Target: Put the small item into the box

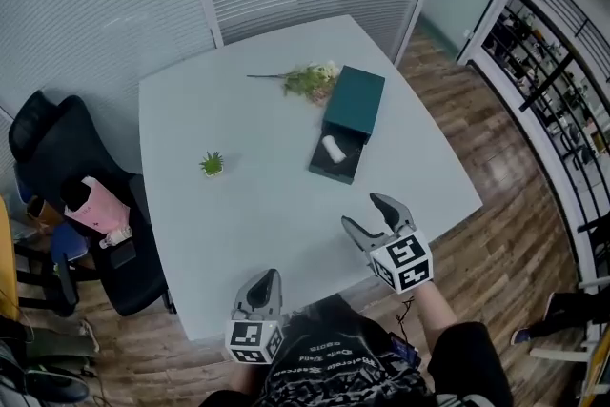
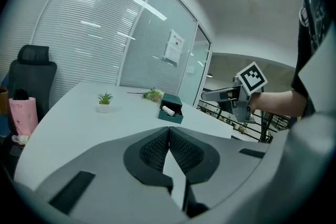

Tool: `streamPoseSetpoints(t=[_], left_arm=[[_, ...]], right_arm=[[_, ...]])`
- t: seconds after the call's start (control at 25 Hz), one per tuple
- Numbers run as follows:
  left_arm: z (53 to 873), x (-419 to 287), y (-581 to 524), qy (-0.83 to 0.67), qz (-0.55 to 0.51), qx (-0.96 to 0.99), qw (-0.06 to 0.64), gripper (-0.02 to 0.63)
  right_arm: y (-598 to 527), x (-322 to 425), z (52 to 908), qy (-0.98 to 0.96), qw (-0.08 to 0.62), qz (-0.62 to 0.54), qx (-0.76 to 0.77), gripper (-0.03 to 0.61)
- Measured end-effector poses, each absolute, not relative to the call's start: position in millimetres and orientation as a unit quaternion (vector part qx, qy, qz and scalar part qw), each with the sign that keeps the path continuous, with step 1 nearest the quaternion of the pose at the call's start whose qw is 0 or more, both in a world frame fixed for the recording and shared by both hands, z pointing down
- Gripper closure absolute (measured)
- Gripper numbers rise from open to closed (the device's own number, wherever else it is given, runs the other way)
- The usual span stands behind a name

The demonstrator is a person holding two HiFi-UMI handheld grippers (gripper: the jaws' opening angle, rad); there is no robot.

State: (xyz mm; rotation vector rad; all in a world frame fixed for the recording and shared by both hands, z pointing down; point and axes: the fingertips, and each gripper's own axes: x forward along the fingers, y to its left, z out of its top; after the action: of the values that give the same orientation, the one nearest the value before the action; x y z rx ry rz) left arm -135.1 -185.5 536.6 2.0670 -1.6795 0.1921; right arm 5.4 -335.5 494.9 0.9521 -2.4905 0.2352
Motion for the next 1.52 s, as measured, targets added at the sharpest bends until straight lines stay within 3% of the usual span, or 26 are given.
streamPoseSetpoints(t=[0.36,0.92,1.0,1.16,1.4,1.52], left_arm=[[541.6,-121.8,-181.5,-0.578,0.081,0.778,0.231,0.595],[535.5,-121.2,-184.2,-0.576,0.081,0.785,0.212,0.595],[533.9,-119.1,-183.3,-0.577,0.079,0.786,0.210,0.595],[528.1,-117.8,-182.5,-0.582,0.068,0.786,0.196,0.595],[525.9,-122.2,-182.8,-0.590,0.063,0.781,0.195,0.595],[526.8,-122.6,-183.9,-0.590,0.064,0.781,0.194,0.595]], right_arm=[[-266.2,22.8,498.0,-0.892,0.158,0.064,0.419,0.290],[-231.2,15.2,506.7,-0.901,0.156,0.073,0.397,0.293],[-233.3,14.6,503.0,-0.905,0.146,0.066,0.394,0.316],[-233.9,14.6,502.8,-0.905,0.147,0.081,0.390,0.439],[-234.9,8.6,503.3,-0.908,0.144,0.079,0.384,0.561],[-237.0,5.8,504.3,-0.909,0.147,0.079,0.382,0.568]])
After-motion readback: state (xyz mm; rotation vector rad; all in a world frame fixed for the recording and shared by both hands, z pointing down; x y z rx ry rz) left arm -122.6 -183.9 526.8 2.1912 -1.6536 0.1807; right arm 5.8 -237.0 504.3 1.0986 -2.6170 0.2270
